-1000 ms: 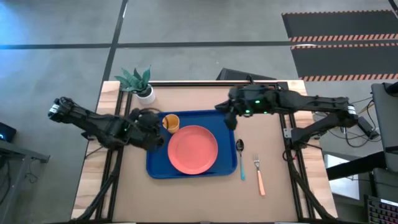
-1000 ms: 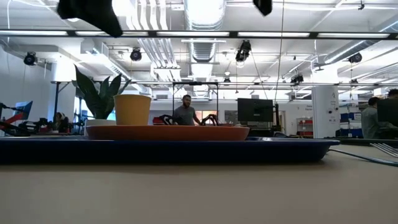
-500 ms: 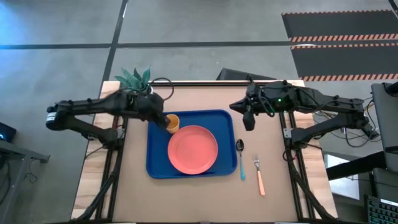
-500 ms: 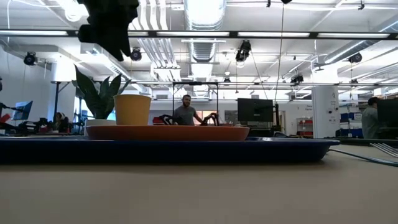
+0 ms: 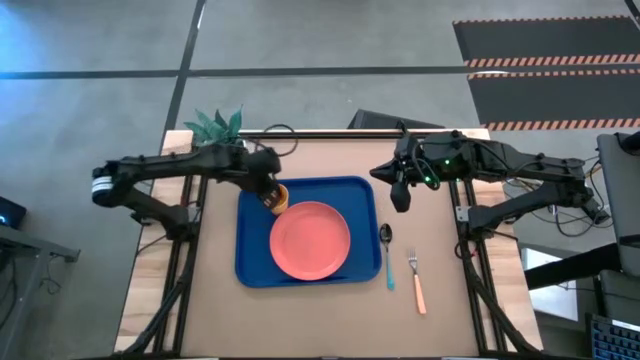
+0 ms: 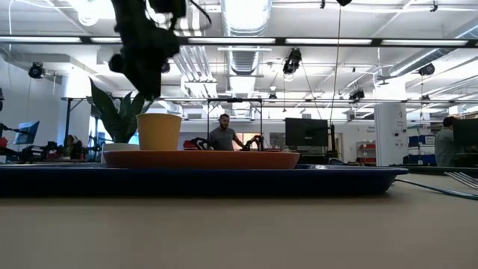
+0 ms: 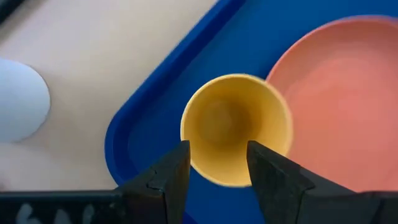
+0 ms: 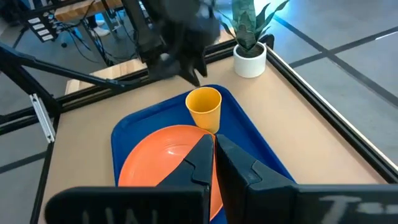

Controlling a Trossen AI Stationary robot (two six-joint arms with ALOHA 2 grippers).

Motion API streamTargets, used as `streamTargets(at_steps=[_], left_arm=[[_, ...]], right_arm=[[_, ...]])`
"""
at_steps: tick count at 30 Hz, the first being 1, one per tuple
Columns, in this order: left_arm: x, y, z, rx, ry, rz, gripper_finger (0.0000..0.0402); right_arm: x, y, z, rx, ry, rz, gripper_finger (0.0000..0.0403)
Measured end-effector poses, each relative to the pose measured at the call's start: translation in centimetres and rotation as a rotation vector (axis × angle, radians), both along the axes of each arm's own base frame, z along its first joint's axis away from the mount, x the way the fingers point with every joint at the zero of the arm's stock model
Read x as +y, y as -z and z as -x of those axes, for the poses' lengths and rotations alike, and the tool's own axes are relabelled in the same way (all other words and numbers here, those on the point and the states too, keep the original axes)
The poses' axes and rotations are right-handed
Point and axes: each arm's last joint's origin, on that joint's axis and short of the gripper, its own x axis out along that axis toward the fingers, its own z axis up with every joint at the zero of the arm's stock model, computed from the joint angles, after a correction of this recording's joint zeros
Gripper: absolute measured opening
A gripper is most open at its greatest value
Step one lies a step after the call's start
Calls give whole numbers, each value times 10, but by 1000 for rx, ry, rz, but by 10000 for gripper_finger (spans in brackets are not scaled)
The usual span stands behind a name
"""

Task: Pick and place plate/cup/fork/spoon on tray
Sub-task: Adjust the yellow cup

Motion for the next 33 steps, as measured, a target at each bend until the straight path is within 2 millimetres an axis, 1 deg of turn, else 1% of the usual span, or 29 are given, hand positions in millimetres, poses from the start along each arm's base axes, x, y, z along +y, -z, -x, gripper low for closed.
streamTargets(at_steps=[3,7,10,13,15,19,22,25,29,33], left_arm=[[7,17,-12,80,5,38,142],[15,33,-24,147,48,58,142],[21,41,-29,180,59,63,142],[23,43,-32,188,58,66,142],[24,39,-34,173,61,72,142],[24,21,-41,87,82,112,142],[24,5,-44,45,89,100,142],[25,-6,-43,55,122,62,142],[28,-11,-39,100,113,21,142],[30,-6,-35,146,113,28,142]], right_arm=[[0,0,0,0,0,-1,8],[1,0,0,-1,-15,-12,8],[1,0,0,-2,-20,-20,8],[1,0,0,-2,-21,-20,8],[1,0,0,-2,-21,-20,8],[1,0,0,-1,-20,-20,8],[1,0,0,-2,-20,-20,8],[1,0,0,-2,-20,-20,8],[1,0,0,-2,-20,-20,8],[1,0,0,-2,-20,-19,8]])
